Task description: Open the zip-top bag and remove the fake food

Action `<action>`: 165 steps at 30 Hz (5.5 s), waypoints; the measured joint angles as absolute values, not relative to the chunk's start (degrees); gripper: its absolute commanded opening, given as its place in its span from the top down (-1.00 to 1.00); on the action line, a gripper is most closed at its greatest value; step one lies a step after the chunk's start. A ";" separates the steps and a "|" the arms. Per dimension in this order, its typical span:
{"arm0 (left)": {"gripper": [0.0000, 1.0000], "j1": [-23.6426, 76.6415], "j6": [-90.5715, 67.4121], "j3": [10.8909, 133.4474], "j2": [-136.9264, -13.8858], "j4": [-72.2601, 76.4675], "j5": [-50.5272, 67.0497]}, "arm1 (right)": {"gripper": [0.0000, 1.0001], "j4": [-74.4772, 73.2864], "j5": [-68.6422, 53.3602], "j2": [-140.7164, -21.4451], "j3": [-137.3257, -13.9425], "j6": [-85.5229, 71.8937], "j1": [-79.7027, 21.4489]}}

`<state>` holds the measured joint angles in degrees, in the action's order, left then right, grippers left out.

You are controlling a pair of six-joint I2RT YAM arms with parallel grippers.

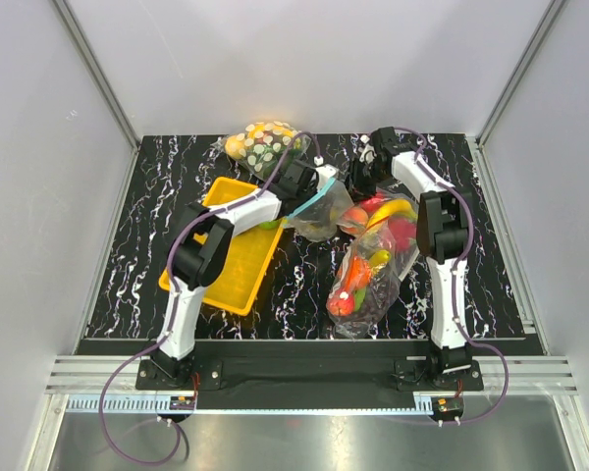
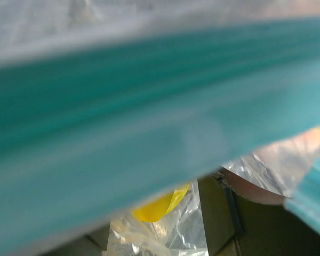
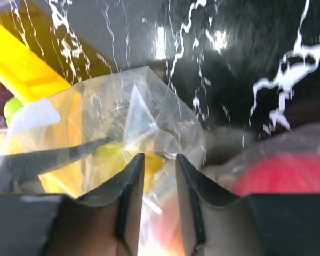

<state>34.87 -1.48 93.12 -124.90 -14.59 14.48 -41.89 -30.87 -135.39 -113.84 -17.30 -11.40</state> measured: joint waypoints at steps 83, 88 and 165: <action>1.00 31.92 -4.40 90.02 -102.59 -36.58 17.10 | 1.00 -26.83 -27.83 -92.53 -80.25 -16.29 -22.57; 1.00 31.92 -5.06 91.11 -99.26 -37.78 20.34 | 1.00 -26.83 -27.40 -92.55 -79.55 -16.29 -22.57; -0.98 19.55 -14.04 94.85 -75.07 -48.47 -2.96 | -0.99 -29.85 -26.37 -78.37 -80.29 -14.87 -4.14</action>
<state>19.55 -14.04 94.85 -75.07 -48.47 -2.96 -29.85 -26.37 -78.37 -80.29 -14.87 -4.14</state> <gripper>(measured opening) 0.988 0.993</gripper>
